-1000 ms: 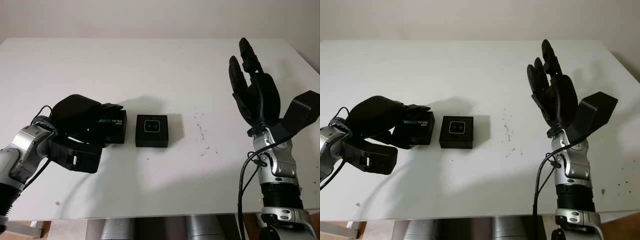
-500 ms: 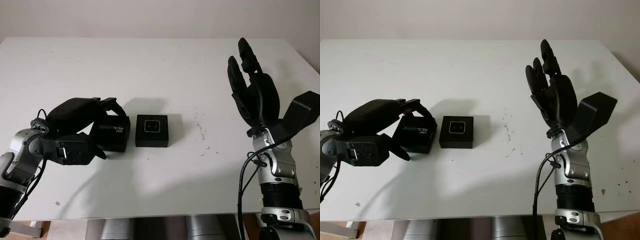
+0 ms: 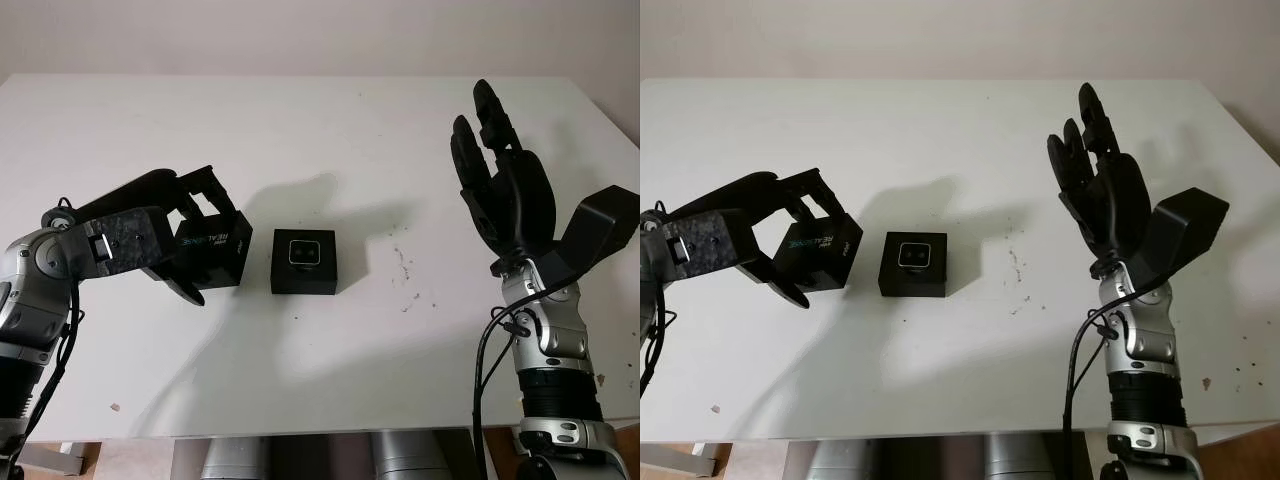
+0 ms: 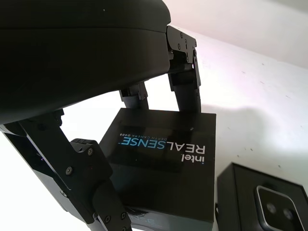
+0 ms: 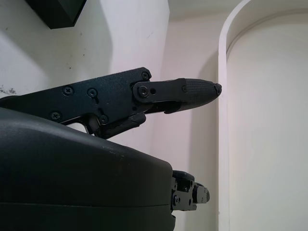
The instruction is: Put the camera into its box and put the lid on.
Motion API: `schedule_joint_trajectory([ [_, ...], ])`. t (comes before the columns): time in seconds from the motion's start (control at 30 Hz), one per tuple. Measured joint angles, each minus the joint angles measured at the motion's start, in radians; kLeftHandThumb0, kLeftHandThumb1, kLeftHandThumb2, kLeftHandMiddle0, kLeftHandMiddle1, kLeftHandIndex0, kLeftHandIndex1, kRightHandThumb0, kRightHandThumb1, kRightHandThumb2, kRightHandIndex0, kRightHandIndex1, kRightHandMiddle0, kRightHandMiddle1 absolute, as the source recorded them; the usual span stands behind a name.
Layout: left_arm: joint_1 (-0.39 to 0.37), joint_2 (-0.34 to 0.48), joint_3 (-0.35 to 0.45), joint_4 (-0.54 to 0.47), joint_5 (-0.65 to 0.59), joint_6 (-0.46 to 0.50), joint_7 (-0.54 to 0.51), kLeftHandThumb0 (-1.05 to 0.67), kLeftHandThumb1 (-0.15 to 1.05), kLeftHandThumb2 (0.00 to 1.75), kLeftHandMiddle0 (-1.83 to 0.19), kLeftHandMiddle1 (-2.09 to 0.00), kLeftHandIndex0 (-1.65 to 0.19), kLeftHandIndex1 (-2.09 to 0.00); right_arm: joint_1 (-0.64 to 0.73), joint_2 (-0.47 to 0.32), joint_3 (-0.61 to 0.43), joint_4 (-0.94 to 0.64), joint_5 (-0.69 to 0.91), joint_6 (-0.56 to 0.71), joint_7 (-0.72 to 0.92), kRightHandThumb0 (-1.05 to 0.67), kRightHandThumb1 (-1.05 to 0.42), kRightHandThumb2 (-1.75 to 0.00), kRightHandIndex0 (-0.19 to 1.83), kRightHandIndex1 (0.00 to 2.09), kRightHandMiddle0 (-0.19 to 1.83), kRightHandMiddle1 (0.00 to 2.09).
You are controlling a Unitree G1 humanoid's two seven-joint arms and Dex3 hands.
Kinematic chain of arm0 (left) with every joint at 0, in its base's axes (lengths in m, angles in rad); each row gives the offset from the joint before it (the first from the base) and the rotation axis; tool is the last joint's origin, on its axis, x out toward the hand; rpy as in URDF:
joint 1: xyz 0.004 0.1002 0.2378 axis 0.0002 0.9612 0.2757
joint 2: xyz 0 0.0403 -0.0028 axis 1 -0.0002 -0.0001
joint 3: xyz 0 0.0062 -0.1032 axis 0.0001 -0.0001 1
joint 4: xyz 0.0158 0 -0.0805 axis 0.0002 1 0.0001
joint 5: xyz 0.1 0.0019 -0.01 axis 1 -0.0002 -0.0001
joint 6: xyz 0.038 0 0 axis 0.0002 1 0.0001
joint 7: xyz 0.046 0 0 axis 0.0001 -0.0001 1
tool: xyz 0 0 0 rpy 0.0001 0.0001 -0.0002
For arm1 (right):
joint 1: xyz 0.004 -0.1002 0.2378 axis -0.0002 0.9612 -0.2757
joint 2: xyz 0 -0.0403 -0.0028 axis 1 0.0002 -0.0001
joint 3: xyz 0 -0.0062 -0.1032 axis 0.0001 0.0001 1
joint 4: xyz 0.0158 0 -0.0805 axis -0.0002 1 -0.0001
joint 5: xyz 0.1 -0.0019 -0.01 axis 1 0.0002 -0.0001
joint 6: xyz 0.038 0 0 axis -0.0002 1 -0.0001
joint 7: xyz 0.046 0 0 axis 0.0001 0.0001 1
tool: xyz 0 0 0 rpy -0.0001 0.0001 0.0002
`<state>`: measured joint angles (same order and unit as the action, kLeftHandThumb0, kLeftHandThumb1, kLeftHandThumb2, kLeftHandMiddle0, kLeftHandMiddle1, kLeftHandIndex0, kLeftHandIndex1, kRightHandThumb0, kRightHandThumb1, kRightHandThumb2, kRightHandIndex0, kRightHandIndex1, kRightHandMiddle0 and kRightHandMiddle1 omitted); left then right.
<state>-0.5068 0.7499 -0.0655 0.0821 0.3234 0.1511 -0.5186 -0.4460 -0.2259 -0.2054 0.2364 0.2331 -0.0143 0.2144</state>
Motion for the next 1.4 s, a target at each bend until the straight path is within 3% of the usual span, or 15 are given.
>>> schedule_joint_trajectory([
  [0.33,-0.058,-0.005,-0.046,-0.161,0.113,0.215,-0.047,-0.16,1.01,0.05,-0.38,-1.83,-0.23,-1.7,0.008,0.019,0.018,-0.016,-0.012,0.005,-0.012,-0.6,-1.05,-0.29,0.0,0.06,0.02,0.06],
  [0.5,-0.09,-0.009,-0.125,-0.197,0.216,0.233,-0.067,-0.21,1.0,0.05,-0.39,-1.85,-0.27,-1.71,0.01,0.023,0.027,-0.016,-0.02,-0.009,-0.012,-0.62,-1.05,-0.29,0.01,0.06,0.04,0.07],
  [0.6,-0.117,-0.036,-0.155,-0.2,0.247,0.259,-0.084,-0.21,0.99,0.05,-0.43,-1.98,-0.31,-1.7,0.011,0.03,0.028,-0.016,-0.016,-0.014,-0.005,-0.62,-1.05,-0.28,0.0,0.06,0.04,0.06],
  [0.67,-0.129,-0.059,-0.163,-0.204,0.25,0.282,-0.1,-0.19,0.99,0.05,-0.46,-2.07,-0.27,-1.89,0.012,0.036,0.028,-0.016,-0.018,-0.018,-0.007,-0.63,-1.05,-0.28,0.01,0.06,0.04,0.06],
  [0.77,-0.139,-0.092,-0.166,-0.206,0.247,0.317,-0.114,-0.16,0.99,0.05,-0.38,-2.09,-0.23,-1.94,0.014,0.038,0.031,-0.016,-0.026,-0.029,-0.012,-0.63,-1.05,-0.28,0.01,0.06,0.05,0.07],
  [0.87,-0.142,-0.114,-0.176,-0.206,0.242,0.317,-0.126,-0.17,1.0,0.05,-0.44,-1.92,-0.28,-1.79,0.018,0.043,0.033,-0.016,-0.026,-0.04,-0.013,-0.62,-1.05,-0.29,0.0,0.05,0.04,0.06],
  [0.93,-0.146,-0.123,-0.181,-0.206,0.229,0.304,-0.14,-0.18,1.01,0.06,-0.49,-1.93,-0.3,-1.77,0.022,0.049,0.034,-0.016,-0.026,-0.045,-0.014,-0.64,-1.05,-0.28,-0.01,0.05,0.03,0.05],
  [1.17,-0.147,-0.15,-0.184,-0.169,0.184,0.287,-0.147,-0.19,1.02,0.06,-0.42,-1.73,-0.24,-1.65,0.042,0.071,0.035,-0.016,-0.021,-0.057,-0.028,-0.65,-1.05,-0.27,-0.04,0.04,0.01,0.05],
  [1.4,-0.147,-0.163,-0.195,-0.136,0.185,0.262,-0.129,-0.18,1.04,0.06,-0.39,-1.89,-0.2,-1.78,0.052,0.076,0.035,-0.016,-0.021,-0.061,-0.035,-0.65,-1.05,-0.27,-0.04,0.05,0.0,0.05],
])
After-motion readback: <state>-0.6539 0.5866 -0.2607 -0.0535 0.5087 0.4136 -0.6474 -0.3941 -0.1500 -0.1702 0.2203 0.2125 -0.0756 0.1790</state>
